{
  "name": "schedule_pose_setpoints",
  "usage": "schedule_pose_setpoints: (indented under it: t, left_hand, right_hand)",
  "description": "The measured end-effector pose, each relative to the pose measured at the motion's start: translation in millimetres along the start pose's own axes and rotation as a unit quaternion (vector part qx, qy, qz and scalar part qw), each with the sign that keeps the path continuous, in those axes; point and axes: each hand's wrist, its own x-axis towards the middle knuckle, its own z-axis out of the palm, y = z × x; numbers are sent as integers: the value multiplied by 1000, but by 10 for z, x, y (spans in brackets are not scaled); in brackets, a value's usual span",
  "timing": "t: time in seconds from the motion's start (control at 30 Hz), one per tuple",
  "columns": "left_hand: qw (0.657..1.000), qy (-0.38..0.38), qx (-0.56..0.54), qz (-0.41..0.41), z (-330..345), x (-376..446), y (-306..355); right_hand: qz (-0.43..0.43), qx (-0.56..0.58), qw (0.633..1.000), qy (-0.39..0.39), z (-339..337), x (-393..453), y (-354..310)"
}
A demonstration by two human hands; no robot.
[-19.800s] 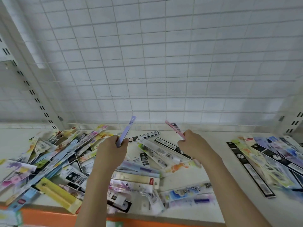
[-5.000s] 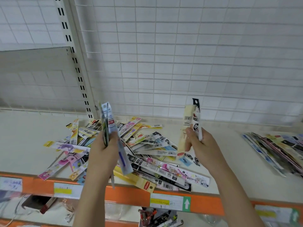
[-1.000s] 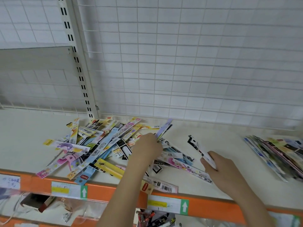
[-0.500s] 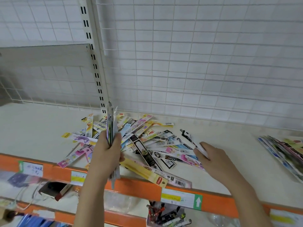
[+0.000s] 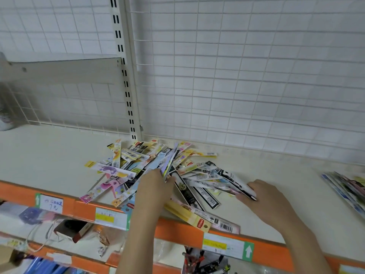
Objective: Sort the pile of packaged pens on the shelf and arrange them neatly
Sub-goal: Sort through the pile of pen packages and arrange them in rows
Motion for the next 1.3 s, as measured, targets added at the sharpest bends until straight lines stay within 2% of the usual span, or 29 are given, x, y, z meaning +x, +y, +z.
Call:
schedule_pose_setpoints:
  t: [0.17,0.4,0.57,0.73,0.9,1.07,1.17,1.3]
  left_hand:
    - [996,-52,65,-9,193,67,226]
    - [994,-62,90,-11,204,142,297]
    - [999,-38,-2,18,72,250,371]
    - [989,18,-133,68,-49,223,449]
    - [972,22,-232,43,-164,120,433]
    - [967,39,-251,24,-327,31,265]
    - [968,42,-249,8,-359,-33,102]
    - [961,70,-268,-5,-420,-117,-84]
  right_hand:
    - [27,26,999,-2,-50,-9,22]
    - [41,48,998,20,-70,-6,41]
    - [22,80,996,42,-93,26,-3]
    - [-9,16,999,47,-89,65,-124]
    - [-54,-2,998,24,35,120,-227]
    - [-93,5,995,-16,127,170,-356]
    - [-88,25,994,-55,216,198,-412]
    - [-81,-13,996,-44,224,225,-410]
